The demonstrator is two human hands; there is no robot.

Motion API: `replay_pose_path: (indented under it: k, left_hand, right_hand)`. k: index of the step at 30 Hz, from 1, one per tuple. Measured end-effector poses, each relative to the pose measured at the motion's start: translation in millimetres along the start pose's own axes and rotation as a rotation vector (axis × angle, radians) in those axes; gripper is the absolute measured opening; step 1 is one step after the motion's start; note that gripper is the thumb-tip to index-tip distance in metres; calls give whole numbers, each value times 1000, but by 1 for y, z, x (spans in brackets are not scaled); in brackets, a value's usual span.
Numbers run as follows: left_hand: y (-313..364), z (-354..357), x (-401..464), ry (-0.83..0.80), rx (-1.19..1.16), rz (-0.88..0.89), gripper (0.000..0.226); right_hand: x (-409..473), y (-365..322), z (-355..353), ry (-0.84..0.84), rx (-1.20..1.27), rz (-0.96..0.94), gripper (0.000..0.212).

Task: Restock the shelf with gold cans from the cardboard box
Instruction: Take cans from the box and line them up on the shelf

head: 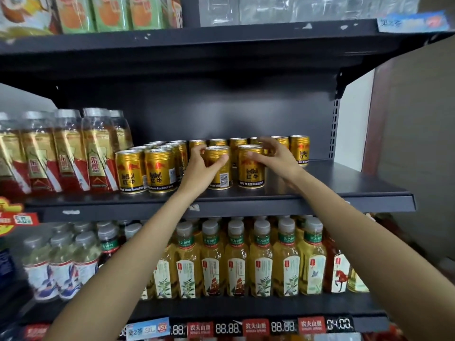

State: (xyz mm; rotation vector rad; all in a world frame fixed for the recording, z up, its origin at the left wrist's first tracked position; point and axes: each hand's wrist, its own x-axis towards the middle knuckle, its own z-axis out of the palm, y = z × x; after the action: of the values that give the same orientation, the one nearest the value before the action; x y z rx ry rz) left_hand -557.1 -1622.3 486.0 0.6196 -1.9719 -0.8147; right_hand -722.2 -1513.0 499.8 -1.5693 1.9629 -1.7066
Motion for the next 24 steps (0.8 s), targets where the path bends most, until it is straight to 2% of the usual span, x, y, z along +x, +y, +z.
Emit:
replay_pose_path:
  k: [3,7,10,12,15,19,24]
  left_hand:
    - [-10,-22,-10,-68,104,99,64]
    - [-11,-46,-4,-53,256,277,71]
    - [-8,-50,12,-306,188,243,78]
    - [-7,-44,18,-420,148,204,74]
    - [-9,-31,23,-296,277,243,63]
    - [-9,-17,31,-122,422,230,64]
    - [-10,0,58,-79,607,168,64]
  right_hand:
    - [-5,4,-7,26,-164,-130,72]
    - [-16,0,-2,1,-418,-206,80]
    - [-22,-7,4,-1,-525,-194,79]
    - [-23,-11,7,20,-567,-185,77]
    - [-18,-11,11,35,-624,-188,76]
    - [0,-10,10,-11,-632,-202,80]
    - [36,-6,14,-7,-629,-155,84]
